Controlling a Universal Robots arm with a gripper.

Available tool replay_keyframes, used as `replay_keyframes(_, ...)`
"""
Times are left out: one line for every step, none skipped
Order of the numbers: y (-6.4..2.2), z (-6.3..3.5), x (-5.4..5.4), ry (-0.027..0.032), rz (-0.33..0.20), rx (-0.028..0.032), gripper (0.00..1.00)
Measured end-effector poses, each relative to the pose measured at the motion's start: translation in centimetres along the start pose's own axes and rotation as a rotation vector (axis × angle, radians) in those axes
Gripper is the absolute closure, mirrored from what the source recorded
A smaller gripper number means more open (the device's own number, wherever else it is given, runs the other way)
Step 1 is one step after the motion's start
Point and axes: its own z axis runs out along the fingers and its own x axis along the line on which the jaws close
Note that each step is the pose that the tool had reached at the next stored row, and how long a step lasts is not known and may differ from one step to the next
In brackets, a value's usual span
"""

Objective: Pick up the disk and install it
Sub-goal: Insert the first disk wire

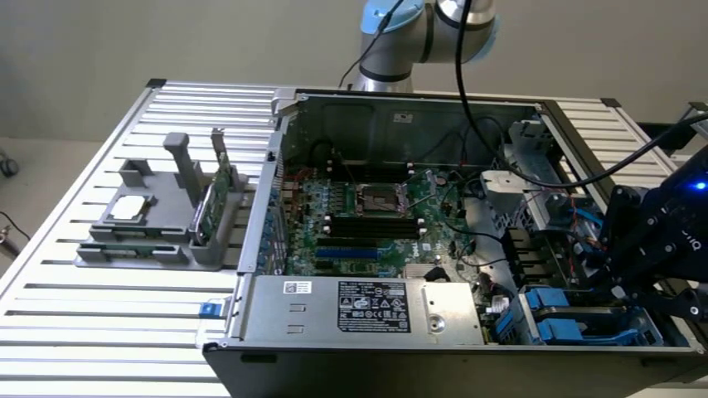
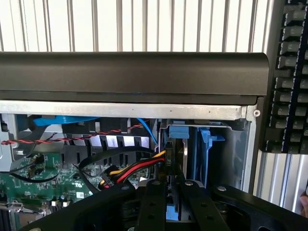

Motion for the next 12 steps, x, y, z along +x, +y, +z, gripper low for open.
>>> replay_keyframes(0.00, 0.02, 0.00, 0.0002, 0.000, 0.0000, 0.83)
replay_keyframes(0.00, 0.02, 0.00, 0.0003, 0.000, 0.0000, 0.83)
replay_keyframes(0.00, 0.02, 0.00, 0.0004, 0.000, 0.0000, 0.83)
replay_keyframes(0.00, 0.02, 0.00, 0.0004, 0.000, 0.0000, 0.83)
replay_keyframes(0.00, 0.02, 0.00, 0.0004, 0.000, 0.0000, 0.83)
replay_keyframes(0.00, 0.02, 0.00, 0.0004, 0.000, 0.0000, 0.83)
replay_keyframes(0.00, 0.03, 0.00, 0.0005, 0.000, 0.0000, 0.83)
replay_keyframes(0.01, 0.08, 0.00, 0.0017, 0.000, -0.0001, 0.82)
replay_keyframes(0.00, 0.06, 0.00, 0.0014, 0.000, -0.0001, 0.82)
replay_keyframes(-0.01, -0.03, 0.01, 0.0008, 0.000, 0.0000, 0.82)
replay_keyframes(-0.03, -0.15, 0.01, 0.0005, 0.000, 0.0000, 0.75)
replay_keyframes(-0.05, -0.34, 0.03, 0.0006, 0.000, 0.0000, 0.75)
